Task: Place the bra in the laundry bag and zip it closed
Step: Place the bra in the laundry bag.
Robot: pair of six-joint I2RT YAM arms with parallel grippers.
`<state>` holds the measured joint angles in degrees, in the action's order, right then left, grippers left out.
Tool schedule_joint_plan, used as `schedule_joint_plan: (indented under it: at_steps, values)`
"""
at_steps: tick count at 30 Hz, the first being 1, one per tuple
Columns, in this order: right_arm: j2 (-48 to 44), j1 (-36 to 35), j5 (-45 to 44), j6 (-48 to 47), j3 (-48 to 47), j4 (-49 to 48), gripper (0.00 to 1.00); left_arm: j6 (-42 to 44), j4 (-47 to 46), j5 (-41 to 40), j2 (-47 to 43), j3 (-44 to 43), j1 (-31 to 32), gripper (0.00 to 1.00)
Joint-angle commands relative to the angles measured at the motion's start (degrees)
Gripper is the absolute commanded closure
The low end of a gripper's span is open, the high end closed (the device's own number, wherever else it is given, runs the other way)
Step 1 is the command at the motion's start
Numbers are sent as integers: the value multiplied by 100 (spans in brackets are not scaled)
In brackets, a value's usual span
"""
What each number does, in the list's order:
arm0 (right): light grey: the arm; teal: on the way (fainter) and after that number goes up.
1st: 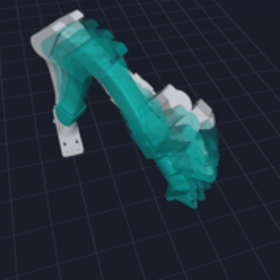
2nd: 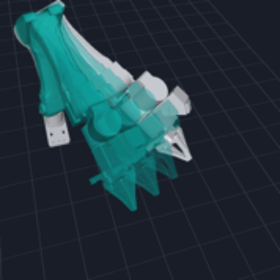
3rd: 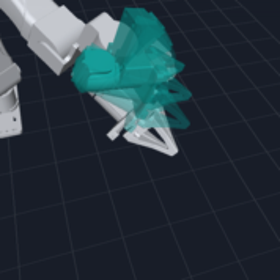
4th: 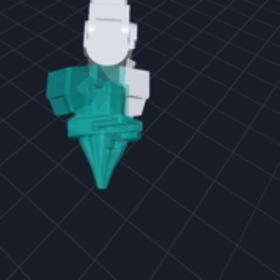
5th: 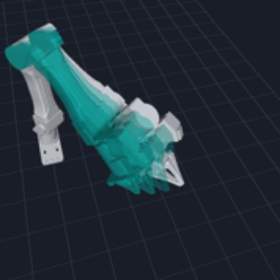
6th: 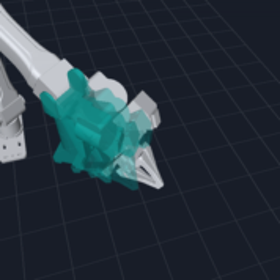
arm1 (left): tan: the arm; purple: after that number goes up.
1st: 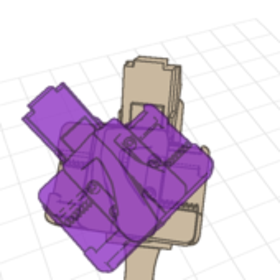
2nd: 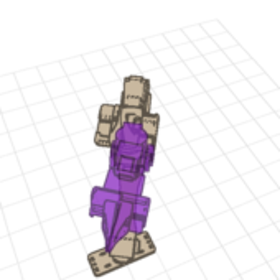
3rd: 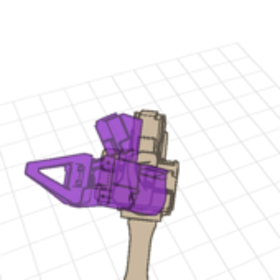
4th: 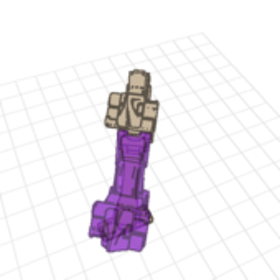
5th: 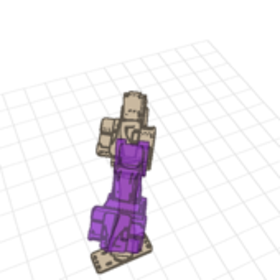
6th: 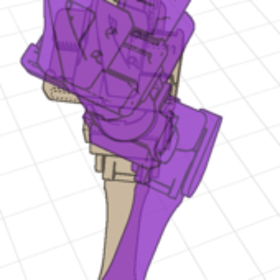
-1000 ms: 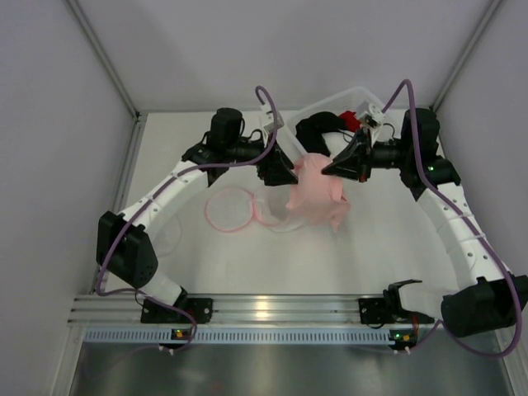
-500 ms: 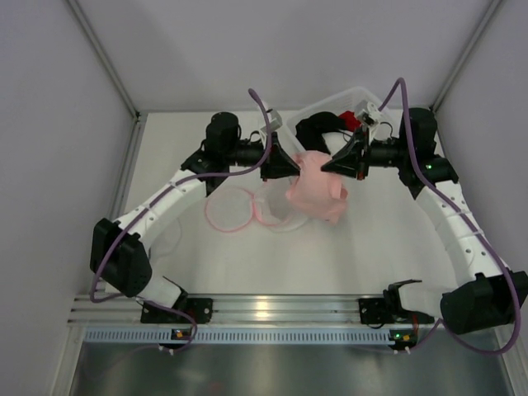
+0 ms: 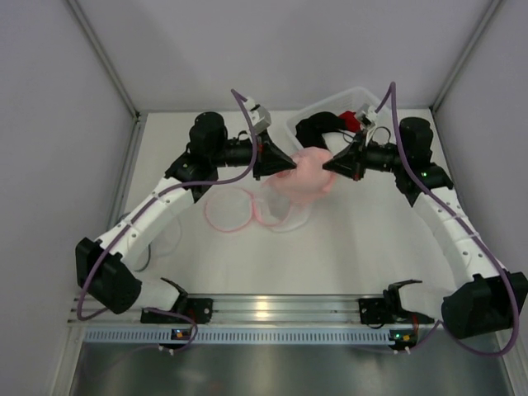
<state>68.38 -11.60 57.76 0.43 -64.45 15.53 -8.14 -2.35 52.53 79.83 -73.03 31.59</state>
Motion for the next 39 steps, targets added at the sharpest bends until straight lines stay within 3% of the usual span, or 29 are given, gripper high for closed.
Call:
schedule_joint_plan:
  at_steps: [1,5,6,11,14,17,20,23,25,29,31,35,39]
  values:
    - [-298,-1,-406,1036,343,-1399,100,655,542,-32,-433,87,13,100]
    - [-369,-9,-239,1846,608,-2227,95,717,631,-59,-670,307,-4,100]
    - [-360,-18,-221,2030,652,-2317,88,700,639,-68,-697,351,5,100]
    - [-352,-36,-186,2671,898,-2992,77,691,578,-68,-609,308,5,100]
    - [-395,-53,-186,2953,1065,-3336,52,586,385,-94,-557,316,5,100]
    - [-387,-62,-282,3269,1179,-3635,41,586,297,46,-539,299,5,100]
    - [-256,-71,-423,3647,1294,-3996,38,656,305,204,-530,246,5,100]
    - [-36,-80,-616,4296,1443,-4618,41,761,296,292,-556,211,5,100]
    - [105,-97,-696,4631,1575,-5249,52,761,288,266,-574,193,5,100]
    - [369,-194,-941,4994,1663,-5517,89,761,296,310,-574,228,-4,100]
    - [369,-212,-1029,4941,1646,-5403,100,761,357,214,-592,263,-4,100]
    - [229,-212,-1222,4503,1453,-4676,100,1156,884,-128,-627,281,-4,100]
    - [9,-212,-1057,4194,1277,-4541,100,1149,1254,-427,-723,465,5,100]
